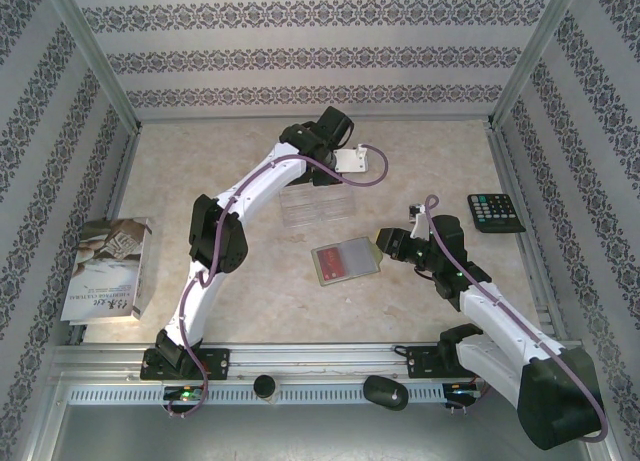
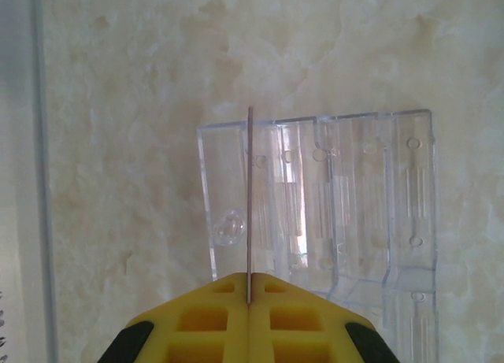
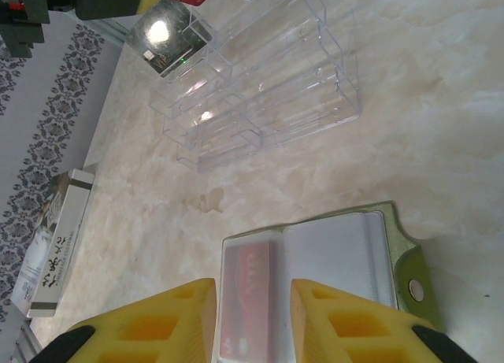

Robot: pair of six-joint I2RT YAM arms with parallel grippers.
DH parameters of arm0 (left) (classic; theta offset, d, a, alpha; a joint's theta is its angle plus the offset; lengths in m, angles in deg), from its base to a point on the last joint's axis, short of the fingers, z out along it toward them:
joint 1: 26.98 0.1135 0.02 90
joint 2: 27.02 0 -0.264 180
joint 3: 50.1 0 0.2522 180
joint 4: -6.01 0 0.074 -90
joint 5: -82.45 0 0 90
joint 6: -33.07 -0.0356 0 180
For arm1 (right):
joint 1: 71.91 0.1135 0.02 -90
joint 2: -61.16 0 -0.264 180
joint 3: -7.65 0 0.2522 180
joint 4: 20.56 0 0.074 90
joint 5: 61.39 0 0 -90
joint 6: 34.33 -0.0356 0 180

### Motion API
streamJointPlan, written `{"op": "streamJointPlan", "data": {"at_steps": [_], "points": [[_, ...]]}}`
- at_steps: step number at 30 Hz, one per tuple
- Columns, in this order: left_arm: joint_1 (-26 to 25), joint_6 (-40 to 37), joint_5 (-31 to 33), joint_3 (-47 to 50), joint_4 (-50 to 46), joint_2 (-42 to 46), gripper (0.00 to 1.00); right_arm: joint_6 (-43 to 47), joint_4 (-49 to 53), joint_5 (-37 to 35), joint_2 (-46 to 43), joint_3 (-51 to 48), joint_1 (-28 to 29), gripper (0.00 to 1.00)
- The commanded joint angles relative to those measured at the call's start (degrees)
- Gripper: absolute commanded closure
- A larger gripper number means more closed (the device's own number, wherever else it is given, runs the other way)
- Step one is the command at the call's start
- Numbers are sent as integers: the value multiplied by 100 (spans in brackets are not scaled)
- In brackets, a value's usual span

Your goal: Take the credit cards out of the card holder

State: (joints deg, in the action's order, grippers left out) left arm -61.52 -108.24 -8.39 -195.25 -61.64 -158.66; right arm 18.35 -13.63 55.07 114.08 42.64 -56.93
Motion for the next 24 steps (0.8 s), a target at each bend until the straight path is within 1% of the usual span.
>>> {"op": "streamJointPlan", "data": {"at_steps": [1,5,24], "points": [[21,-132,159,-201,93,174,100,14,-163,131,-10,-29,-67,69],[42,-118,268,-187,176,68,100,23,-130,132,-71,-40,-79,69],[167,35,271,-102,213,-197,100,14,-106,118,-103,-29,-115,68]]}}
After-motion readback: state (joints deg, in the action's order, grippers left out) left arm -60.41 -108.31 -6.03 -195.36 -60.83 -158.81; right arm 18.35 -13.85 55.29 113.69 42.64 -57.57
